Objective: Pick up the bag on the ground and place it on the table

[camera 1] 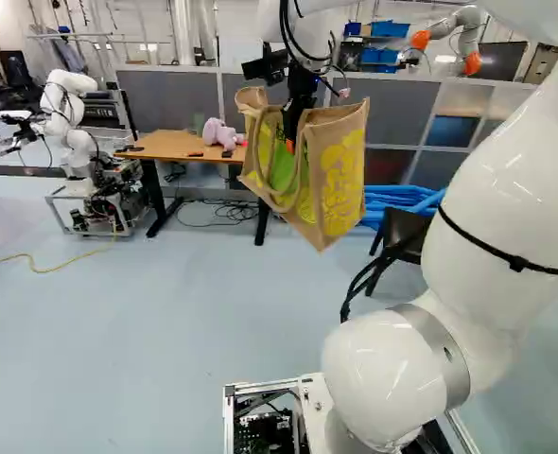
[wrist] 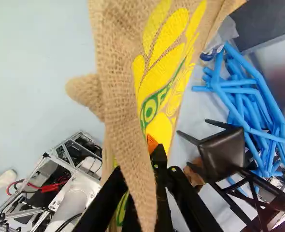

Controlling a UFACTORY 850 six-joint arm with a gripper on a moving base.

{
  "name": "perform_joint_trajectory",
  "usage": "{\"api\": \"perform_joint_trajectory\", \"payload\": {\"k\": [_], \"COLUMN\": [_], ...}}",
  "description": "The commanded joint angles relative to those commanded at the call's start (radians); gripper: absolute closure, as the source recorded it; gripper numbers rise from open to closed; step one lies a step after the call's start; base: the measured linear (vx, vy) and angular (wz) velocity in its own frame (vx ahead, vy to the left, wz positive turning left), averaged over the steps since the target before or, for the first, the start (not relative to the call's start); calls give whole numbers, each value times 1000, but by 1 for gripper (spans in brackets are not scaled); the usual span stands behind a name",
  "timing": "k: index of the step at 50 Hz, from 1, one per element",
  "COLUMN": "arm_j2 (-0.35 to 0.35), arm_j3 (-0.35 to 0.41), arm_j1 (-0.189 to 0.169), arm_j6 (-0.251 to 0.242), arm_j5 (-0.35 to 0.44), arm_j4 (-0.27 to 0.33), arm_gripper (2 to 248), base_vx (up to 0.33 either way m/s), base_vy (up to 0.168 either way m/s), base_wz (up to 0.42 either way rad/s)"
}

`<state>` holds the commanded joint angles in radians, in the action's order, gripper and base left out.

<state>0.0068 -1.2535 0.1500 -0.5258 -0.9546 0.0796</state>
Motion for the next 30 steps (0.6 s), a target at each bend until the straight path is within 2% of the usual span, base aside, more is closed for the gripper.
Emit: {"api": "perform_joint_trajectory", "payload": {"k": [30], "arm_j2": [0], "arm_j3": [0], "arm_j1": [0], "arm_j6": [0], "arm_j5": [0], "arm_j4": [0], "arm_gripper": [229], "base_vx": [19], "base_vy": [123], "base_wz": [162]}}
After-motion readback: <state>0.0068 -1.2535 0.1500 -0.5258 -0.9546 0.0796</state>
